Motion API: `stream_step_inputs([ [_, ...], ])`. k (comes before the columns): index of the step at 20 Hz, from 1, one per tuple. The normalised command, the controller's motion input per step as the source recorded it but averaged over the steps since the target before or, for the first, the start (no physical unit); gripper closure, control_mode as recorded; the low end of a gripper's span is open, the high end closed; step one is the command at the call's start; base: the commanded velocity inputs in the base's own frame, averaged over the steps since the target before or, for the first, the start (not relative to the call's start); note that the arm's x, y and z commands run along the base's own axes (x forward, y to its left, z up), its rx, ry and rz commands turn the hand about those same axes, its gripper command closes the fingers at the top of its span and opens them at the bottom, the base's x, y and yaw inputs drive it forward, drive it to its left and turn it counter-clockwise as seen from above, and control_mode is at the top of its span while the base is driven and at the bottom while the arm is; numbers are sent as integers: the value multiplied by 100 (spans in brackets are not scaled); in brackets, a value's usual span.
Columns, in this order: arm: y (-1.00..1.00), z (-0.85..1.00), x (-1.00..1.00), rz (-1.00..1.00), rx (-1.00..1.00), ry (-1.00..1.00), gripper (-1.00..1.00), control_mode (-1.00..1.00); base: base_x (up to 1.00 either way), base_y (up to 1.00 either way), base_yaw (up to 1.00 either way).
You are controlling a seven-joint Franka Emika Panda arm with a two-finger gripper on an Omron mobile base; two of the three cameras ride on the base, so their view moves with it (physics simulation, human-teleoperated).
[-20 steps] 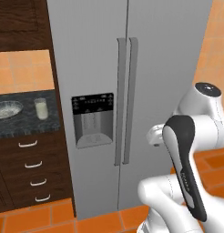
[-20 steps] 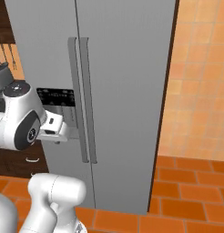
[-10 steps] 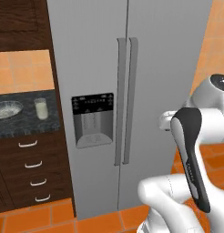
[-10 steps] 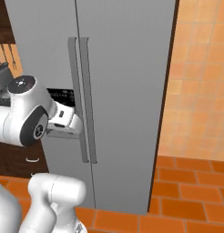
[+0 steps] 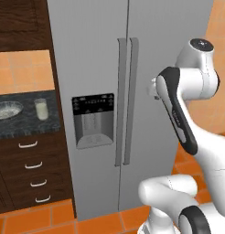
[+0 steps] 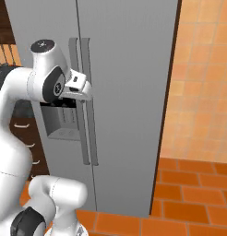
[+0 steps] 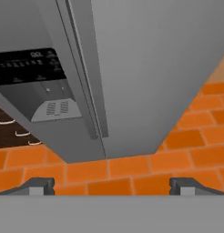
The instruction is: Grab a lemon wedge from the fridge and one ice cube from the ice bowl, and put them in the glass of lemonade.
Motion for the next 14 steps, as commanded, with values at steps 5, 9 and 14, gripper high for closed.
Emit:
stream_step_inputs([
  [5,25,-39,55,-3,2,-12,-100,-100,0,0,0],
  [9,31,-13,69,0,0,-9,-100,-100,0,0,0],
  [14,6,-22,79,0,0,-5,-100,-100,0,0,0],
])
